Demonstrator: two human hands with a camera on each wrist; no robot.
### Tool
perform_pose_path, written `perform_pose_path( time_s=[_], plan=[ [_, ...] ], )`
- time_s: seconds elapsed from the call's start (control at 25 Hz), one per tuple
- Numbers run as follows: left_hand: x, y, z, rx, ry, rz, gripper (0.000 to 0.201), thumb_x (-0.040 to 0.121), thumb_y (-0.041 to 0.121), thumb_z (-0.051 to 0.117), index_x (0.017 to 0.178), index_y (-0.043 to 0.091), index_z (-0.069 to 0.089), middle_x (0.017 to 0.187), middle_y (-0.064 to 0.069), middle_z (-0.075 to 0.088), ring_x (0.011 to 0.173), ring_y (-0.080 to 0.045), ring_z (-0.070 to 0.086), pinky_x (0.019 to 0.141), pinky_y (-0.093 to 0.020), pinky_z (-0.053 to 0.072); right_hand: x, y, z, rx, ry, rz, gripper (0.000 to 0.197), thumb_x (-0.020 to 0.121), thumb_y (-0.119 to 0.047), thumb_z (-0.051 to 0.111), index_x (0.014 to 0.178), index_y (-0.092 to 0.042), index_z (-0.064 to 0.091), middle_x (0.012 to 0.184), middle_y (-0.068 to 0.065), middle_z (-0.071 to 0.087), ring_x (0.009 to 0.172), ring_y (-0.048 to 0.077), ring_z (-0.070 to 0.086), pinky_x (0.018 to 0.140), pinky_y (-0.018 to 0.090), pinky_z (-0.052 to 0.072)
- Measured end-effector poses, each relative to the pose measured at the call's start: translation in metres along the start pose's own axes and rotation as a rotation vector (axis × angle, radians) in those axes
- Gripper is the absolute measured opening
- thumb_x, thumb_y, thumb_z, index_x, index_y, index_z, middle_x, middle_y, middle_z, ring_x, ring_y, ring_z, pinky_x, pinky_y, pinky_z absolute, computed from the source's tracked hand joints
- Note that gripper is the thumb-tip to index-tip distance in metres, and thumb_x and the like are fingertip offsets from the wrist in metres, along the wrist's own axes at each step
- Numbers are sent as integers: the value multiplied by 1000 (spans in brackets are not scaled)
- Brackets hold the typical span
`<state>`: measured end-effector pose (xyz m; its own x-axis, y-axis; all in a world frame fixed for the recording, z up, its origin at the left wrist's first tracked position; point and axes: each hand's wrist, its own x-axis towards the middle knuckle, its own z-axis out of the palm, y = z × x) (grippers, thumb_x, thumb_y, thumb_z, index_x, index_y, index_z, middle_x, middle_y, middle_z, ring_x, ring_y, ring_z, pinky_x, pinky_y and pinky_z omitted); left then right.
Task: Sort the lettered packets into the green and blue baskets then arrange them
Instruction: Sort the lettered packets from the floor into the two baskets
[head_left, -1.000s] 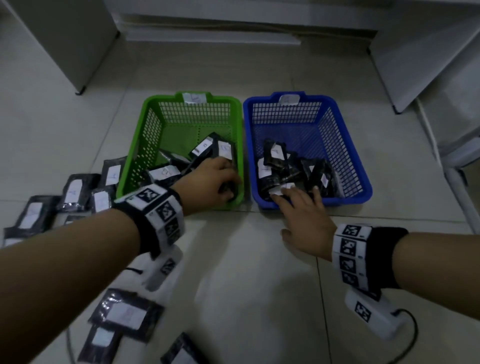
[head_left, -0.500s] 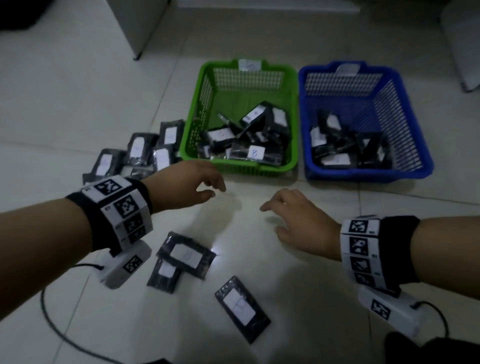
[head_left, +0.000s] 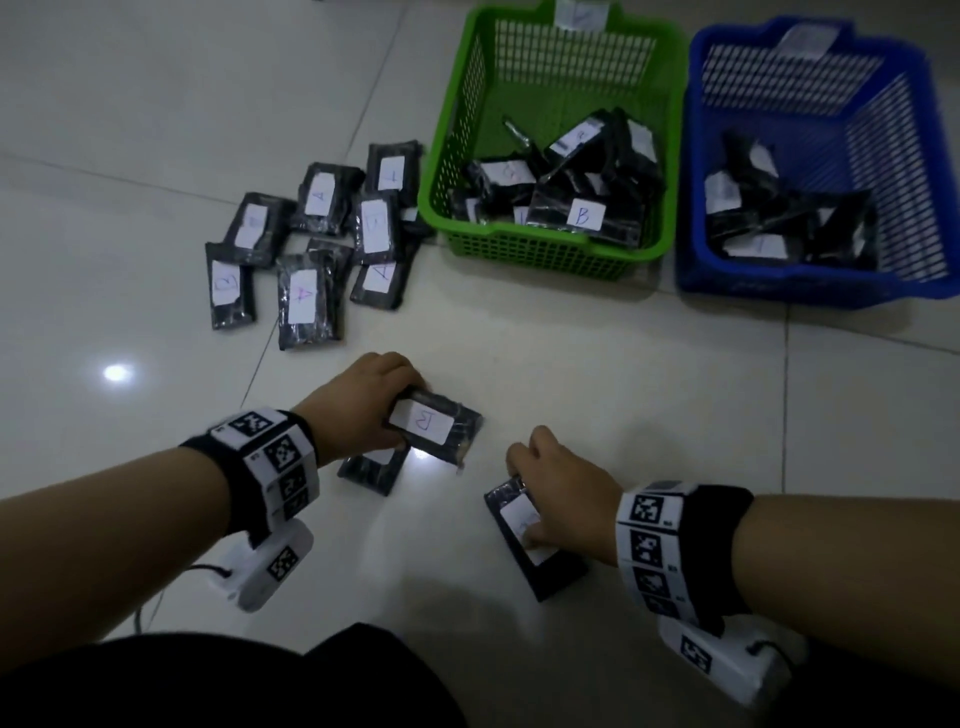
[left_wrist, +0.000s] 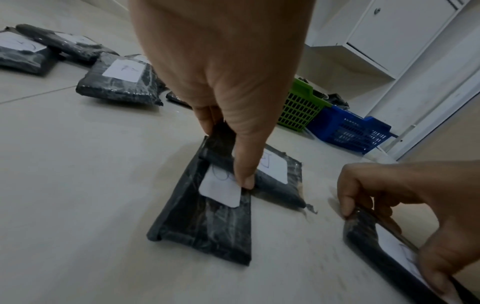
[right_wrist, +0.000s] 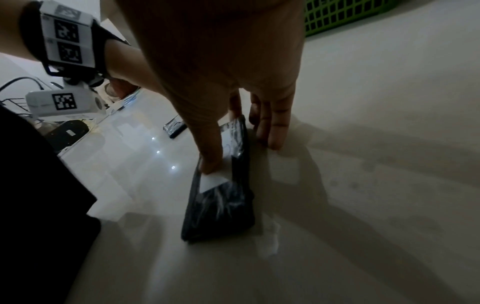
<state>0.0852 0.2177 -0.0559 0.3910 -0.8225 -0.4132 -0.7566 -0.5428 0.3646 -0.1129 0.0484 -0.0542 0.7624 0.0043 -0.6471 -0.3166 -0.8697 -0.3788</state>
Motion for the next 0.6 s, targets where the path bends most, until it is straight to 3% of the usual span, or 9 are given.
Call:
perform_pose_path(
  time_s=[0.08, 0.16, 0.24, 0.32, 0.4, 0.48, 0.6],
  plan=[
    [2, 0, -3, -18, 34, -21, 49, 69, 26, 76, 115, 21, 58, 109, 2, 57, 100, -19, 50, 85, -27, 43, 8, 6, -12, 136, -32, 6, 52, 69, -24, 80, 97, -18, 38, 92, -2, 43, 77, 19, 47, 53, 26, 35],
    [4, 1, -9, -76, 42, -80, 35, 75, 24, 73, 107, 21, 61, 101, 2, 60, 96, -20, 54, 78, -26, 42, 19, 14, -30, 366, -31, 59, 42, 74, -18, 76, 92, -20, 38, 80, -2, 52, 74, 24, 56, 53, 28, 43],
    [7, 1, -19, -217, 69, -169, 21, 79, 24, 71, 98, 24, 62, 90, 4, 62, 88, -18, 58, 69, -22, 41, 30, 23, -54, 635, 29, 123, 34, 78, -14, 74, 88, -21, 42, 87, 13, 64, 74, 39, 66, 60, 47, 57],
    [10, 4, -33, -428, 111, -266, 16, 82, 27, 70, 96, 25, 64, 85, 6, 65, 81, -14, 61, 70, -22, 47, 38, 33, -79, 788, 108, 138, 28, 81, -10, 71, 90, -20, 46, 99, 23, 66, 83, 47, 67, 68, 59, 56],
    [16, 10, -51, -608, 170, -297, 18, 83, 27, 69, 100, 28, 64, 90, 5, 67, 84, -12, 64, 76, -26, 53, 43, 39, -107, 881, 180, 125, 27, 84, -7, 68, 101, -15, 48, 108, 27, 64, 91, 45, 66, 71, 56, 56],
    [24, 20, -70, -765, 254, -290, 22, 85, 19, 67, 106, 26, 63, 99, 1, 67, 88, -15, 67, 76, -29, 58, 48, 42, -130, 975, 236, 95, 29, 86, -5, 65, 109, -10, 48, 115, 26, 61, 94, 41, 66, 66, 47, 57],
    [41, 33, -96, -1010, 409, -223, 28, 87, 6, 62, 110, 19, 54, 108, -10, 62, 84, -25, 67, 74, -43, 59, 52, 41, -161, 1113, 357, 29, 28, 89, -4, 61, 114, -7, 48, 110, 22, 58, 76, 27, 64, 53, 34, 57]
  ],
)
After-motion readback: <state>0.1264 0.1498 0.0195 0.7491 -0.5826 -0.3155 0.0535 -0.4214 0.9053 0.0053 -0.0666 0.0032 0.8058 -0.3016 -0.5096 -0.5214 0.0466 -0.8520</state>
